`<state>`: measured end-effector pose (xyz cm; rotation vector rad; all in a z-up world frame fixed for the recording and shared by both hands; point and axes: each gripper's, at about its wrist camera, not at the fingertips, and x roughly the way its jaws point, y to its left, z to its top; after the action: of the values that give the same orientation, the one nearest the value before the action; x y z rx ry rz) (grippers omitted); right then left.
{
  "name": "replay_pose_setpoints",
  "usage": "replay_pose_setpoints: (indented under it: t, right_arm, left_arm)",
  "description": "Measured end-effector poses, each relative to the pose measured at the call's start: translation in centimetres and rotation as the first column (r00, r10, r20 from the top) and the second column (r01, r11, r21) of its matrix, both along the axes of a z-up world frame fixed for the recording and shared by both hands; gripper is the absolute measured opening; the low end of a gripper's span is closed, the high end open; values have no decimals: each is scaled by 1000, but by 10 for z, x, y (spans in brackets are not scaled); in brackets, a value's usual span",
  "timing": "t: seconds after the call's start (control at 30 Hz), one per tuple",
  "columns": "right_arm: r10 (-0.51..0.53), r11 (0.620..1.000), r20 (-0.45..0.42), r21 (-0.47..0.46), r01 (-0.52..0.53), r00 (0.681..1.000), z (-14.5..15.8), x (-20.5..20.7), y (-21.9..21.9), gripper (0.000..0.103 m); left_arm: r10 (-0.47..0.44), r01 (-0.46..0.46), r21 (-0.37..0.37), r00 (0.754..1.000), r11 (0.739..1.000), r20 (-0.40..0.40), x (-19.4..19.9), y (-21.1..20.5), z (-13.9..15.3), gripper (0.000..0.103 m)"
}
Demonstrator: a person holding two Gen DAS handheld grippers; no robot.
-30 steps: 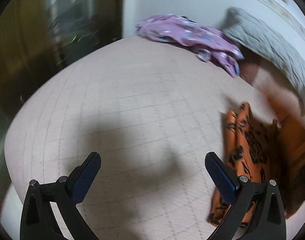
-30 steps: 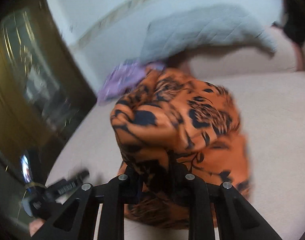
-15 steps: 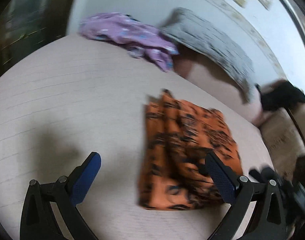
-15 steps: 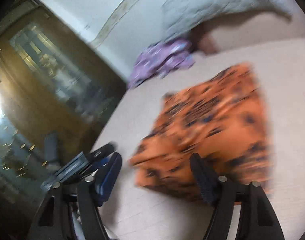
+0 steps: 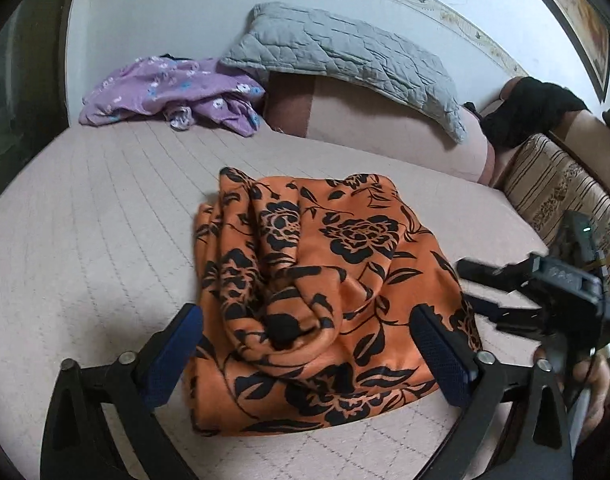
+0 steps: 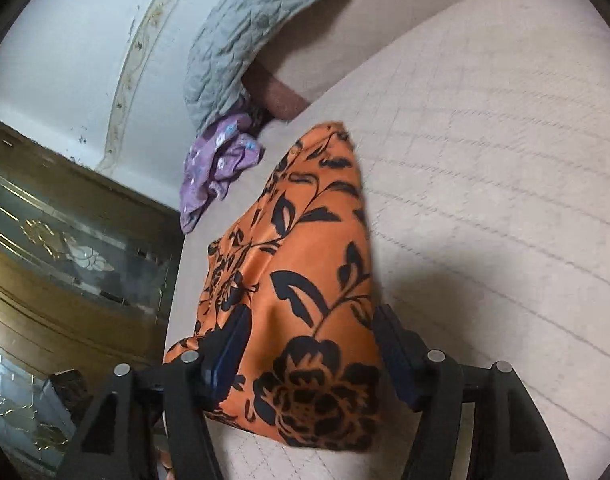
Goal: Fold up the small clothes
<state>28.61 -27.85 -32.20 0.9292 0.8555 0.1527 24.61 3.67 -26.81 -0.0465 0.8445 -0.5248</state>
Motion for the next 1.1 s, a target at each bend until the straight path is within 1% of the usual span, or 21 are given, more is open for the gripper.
replay_pose_setpoints:
  t: [0.03, 0.07, 0.1, 0.13, 0.17, 0.2, 0.27, 0.3, 0.4, 0.47, 0.53, 0.57, 0.63, 0.67, 0.73, 0.83, 0.87, 0.93, 1.0, 1.03, 1.1]
  right_arm:
    - [12, 1000, -19, 6, -12, 1000, -6, 5, 4, 69]
    - [18, 1000, -31, 4, -18, 999, -9, 1, 6, 71]
    - [27, 1000, -47, 0, -27, 999, -14, 4, 8, 71]
    - [37, 999, -61, 2, -37, 997, -19, 7, 10, 71]
    - [45, 999, -64, 19, -44, 997, -23, 9, 11, 71]
    - [43, 999, -64, 32, -41, 997, -25, 8, 10, 69]
    - [43, 998, -67, 41, -40, 997, -28, 8, 10, 65]
    - [41, 999, -67, 29, -39, 997, -28, 8, 11, 62]
    - [42, 998, -48, -34, -44, 998, -21, 7, 16, 55]
    - [46, 997, -30, -67, -48, 999, -15, 3, 19, 52]
    - [55, 995, -17, -78, -56, 998, -10, 1, 20, 51]
    - [62, 995, -16, -82, -63, 998, -10, 1, 21, 51]
    - [69, 994, -28, -85, -71, 997, -12, 2, 23, 51]
    - [73, 993, -37, -89, -76, 997, -15, 3, 24, 51]
    - [75, 992, -44, -94, -79, 996, -17, 4, 26, 51]
    - [71, 994, -52, -78, -75, 996, -20, 4, 23, 51]
    - [70, 995, -55, -71, -74, 996, -20, 4, 22, 51]
    - [68, 996, -61, -53, -71, 996, -22, 4, 20, 51]
    - [70, 997, -68, -37, -72, 995, -23, 5, 19, 52]
    - [72, 997, -77, -20, -74, 994, -25, 5, 17, 53]
    - [71, 997, -93, 44, -67, 993, -31, 5, 13, 57]
  left_arm:
    - [-7, 7, -12, 1000, 1000, -11, 1, 0, -1, 86]
    - [-19, 18, -24, 999, 1000, -33, 4, -2, -4, 74]
    - [-21, 20, -23, 999, 1000, -47, 6, -3, -7, 60]
    - [-20, 19, -17, 998, 1000, -55, 7, -3, -10, 54]
    - [-5, 5, 0, 998, 1000, -63, 9, -3, -13, 42]
    - [5, -5, -1, 998, 1000, -64, 10, -1, -14, 34]
    - [11, -14, -40, 997, 999, -73, 11, 5, -12, 27]
    - [12, -17, -67, 997, 998, -75, 11, 8, -10, 23]
    - [0, -7, -95, 997, 995, -71, 7, 12, -2, 19]
    - [8, -15, -97, 997, 995, -72, 4, 18, 2, 18]
    - [41, -56, -111, 991, 992, -131, 4, 31, -4, 17]
    - [62, -88, -127, 979, 988, -192, 6, 41, -12, 17]
    - [95, -167, -180, 930, 969, -356, 13, 61, -41, 17]
    - [90, -193, -220, 910, 956, -405, 16, 68, -51, 17]
    - [81, -215, -268, 895, 939, -438, 19, 74, -55, 17]
    - [86, -188, -235, 919, 954, -384, 16, 67, -43, 19]
    - [89, -175, -214, 930, 961, -357, 14, 62, -37, 24]
    - [109, -167, -178, 949, 970, -296, 11, 58, -23, 36]
    - [157, -197, -149, 957, 969, -246, 9, 61, -14, 64]
    - [177, -214, -145, 956, 966, -232, 8, 64, -11, 68]
    - [191, -232, -177, 956, 956, -222, 7, 72, -8, 71]
